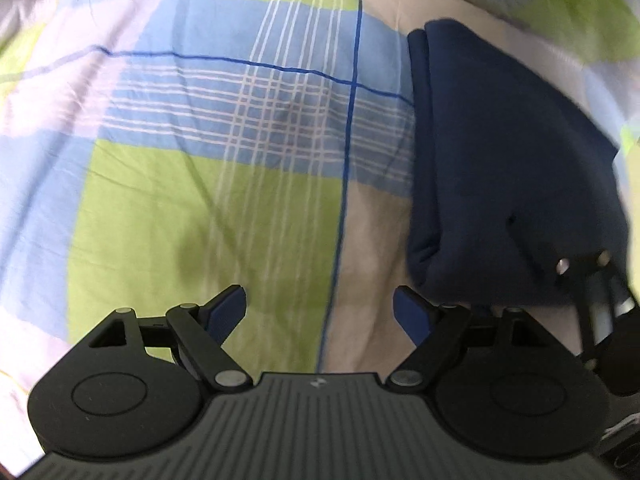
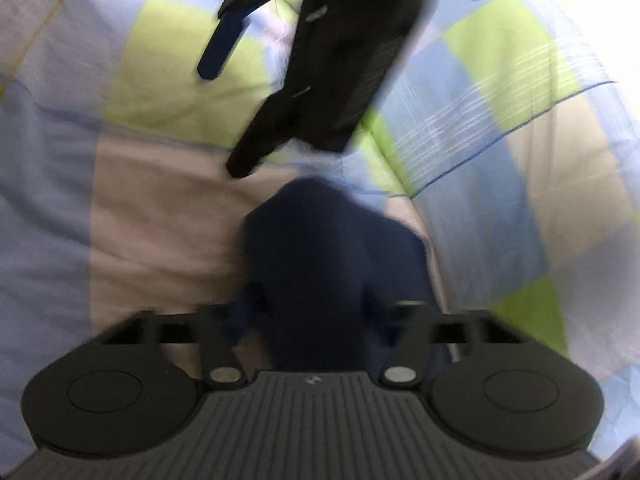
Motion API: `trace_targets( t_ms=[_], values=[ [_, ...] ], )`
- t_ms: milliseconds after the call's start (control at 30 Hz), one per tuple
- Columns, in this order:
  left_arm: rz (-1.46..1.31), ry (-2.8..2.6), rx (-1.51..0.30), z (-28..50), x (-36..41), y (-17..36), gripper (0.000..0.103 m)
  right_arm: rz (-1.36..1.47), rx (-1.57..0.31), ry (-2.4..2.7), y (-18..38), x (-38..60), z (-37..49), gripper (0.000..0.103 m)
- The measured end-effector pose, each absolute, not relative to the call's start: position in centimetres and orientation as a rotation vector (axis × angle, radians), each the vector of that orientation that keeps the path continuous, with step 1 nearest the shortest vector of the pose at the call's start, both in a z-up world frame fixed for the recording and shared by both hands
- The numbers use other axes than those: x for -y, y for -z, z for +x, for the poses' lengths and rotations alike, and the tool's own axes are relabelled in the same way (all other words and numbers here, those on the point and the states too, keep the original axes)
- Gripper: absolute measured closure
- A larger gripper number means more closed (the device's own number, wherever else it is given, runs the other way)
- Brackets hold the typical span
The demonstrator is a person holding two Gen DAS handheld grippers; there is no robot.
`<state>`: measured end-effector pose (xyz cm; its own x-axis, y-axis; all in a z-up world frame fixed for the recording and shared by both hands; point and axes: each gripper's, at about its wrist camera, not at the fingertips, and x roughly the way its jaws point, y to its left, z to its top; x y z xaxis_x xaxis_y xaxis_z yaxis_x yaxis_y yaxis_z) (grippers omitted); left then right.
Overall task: Fold clothes
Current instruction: 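Grasp the folded navy top's edge with the left gripper while the right gripper grasps it, then lift the folded navy top off the sheet with both grippers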
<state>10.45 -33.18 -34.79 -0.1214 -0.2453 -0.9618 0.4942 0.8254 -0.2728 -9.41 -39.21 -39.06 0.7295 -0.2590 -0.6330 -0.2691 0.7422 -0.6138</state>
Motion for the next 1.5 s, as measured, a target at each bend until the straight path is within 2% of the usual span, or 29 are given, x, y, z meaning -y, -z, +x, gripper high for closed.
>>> trace_targets(
  t_ms=[33, 233, 367, 400, 433, 467, 500, 800, 833, 867, 900, 933, 967, 1200, 1367, 1400, 1433, 1500],
  values=[
    [0.127, 0.649, -1.601, 11.0, 33.1, 34.8, 0.021, -0.719, -0.756, 0.004, 38.4, 39.6, -9.5, 0.071],
    [-0.400, 0.674, -1.737, 14.4, 32.1, 35.5, 0.019, -0.647, -0.693, 0.044, 35.8, 40.6, -10.5, 0.073],
    [-0.419, 0.679, -1.723, 14.9, 31.7, 36.0, 0.023, -0.607, -0.697, 0.052, 35.4, 40.7, -10.1, 0.073],
    [-0.417, 0.684, -1.715, 14.9, 31.5, 36.1, 0.038, -0.600, -0.698, 0.058, 35.3, 40.6, -10.2, 0.073],
    [-0.419, 0.690, -1.708, 15.0, 31.4, 36.3, 0.070, -0.593, -0.699, 0.063, 35.3, 40.5, -10.3, 0.073],
    [-0.462, 0.702, -1.711, 15.1, 31.0, 36.5, 0.095, -0.587, -0.701, 0.066, 35.2, 40.7, -10.1, 0.073],
    [-0.506, 0.714, -1.713, 15.2, 30.7, 36.7, 0.103, -0.581, -0.703, 0.068, 35.1, 40.9, -9.9, 0.073],
    [-0.721, 0.819, -1.734, 15.4, 31.3, 37.0, 0.101, -0.586, -0.704, 0.067, 35.7, 40.8, -10.2, 0.073],
    [-0.731, 0.819, -1.726, 15.5, 31.0, 36.8, 0.090, -0.584, -0.703, 0.067, 35.6, 40.8, -10.2, 0.073],
    [-0.765, 0.819, -1.709, 15.8, 30.1, 36.3, 0.074, -0.586, -0.704, 0.066, 35.6, 40.9, -10.1, 0.073],
    [-0.778, 0.833, -1.690, 15.9, 29.8, 35.9, 0.042, -0.588, -0.707, 0.063, 35.6, 40.9, -10.1, 0.073],
    [-0.788, 0.848, -1.670, 16.1, 29.6, 35.5, 0.015, -0.587, -0.709, 0.059, 35.7, 40.9, -10.1, 0.073],
    [-0.768, 0.870, -1.646, 16.2, 29.4, 34.8, 0.010, -0.588, -0.710, 0.057, 35.7, 40.9, -9.8, 0.073],
    [-0.468, 0.874, -1.751, 15.6, 33.3, 35.6, 0.008, -0.597, -0.709, 0.051, 35.9, 40.7, -9.9, 0.073],
    [-0.521, 0.862, -1.857, 15.1, 35.5, 38.7, 0.009, -0.596, -0.695, 0.061, 35.8, 40.9, -9.9, 0.073],
    [-0.530, 0.855, -1.869, 15.1, 36.0, 39.5, 0.014, -0.593, -0.685, 0.068, 35.8, 40.9, -10.0, 0.073],
    [-0.542, 0.856, -1.876, 15.0, 36.4, 40.1, 0.028, -0.588, -0.670, 0.079, 35.7, 41.0, -10.1, 0.073],
    [-0.560, 0.863, -1.858, 14.8, 36.7, 40.8, 0.042, -0.581, -0.652, 0.094, 35.4, 41.1, -10.3, 0.073]
  ],
)
